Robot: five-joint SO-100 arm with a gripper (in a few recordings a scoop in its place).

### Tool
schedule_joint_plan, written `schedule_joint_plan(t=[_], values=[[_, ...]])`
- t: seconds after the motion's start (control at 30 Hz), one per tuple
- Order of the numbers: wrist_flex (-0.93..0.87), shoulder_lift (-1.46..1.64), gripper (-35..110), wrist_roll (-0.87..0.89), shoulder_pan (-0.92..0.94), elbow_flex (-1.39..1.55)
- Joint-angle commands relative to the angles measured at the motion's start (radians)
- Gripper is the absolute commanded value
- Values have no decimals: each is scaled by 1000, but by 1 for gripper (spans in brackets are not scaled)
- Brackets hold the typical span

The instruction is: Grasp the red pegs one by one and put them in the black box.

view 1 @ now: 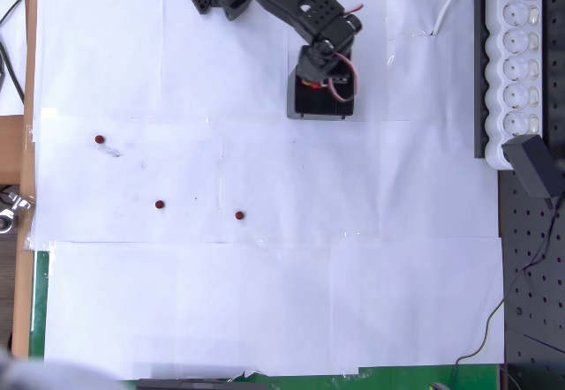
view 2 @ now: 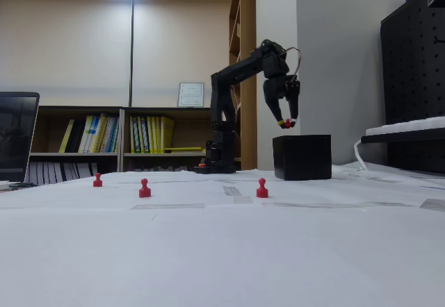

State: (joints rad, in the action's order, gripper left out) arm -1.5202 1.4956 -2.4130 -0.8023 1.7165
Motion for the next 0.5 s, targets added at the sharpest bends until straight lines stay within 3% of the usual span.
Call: schedule_joint_plan(t=[0.0, 0.1, 0.2, 0.23, 0.47], values=[[55, 86, 0, -20, -14, 61], [98, 153, 3, -26, 3, 61], [63, 153, 30, -20, 11, 60], [41, 143, 33, -17, 9, 66], [-129, -201, 34, 12, 140, 199]])
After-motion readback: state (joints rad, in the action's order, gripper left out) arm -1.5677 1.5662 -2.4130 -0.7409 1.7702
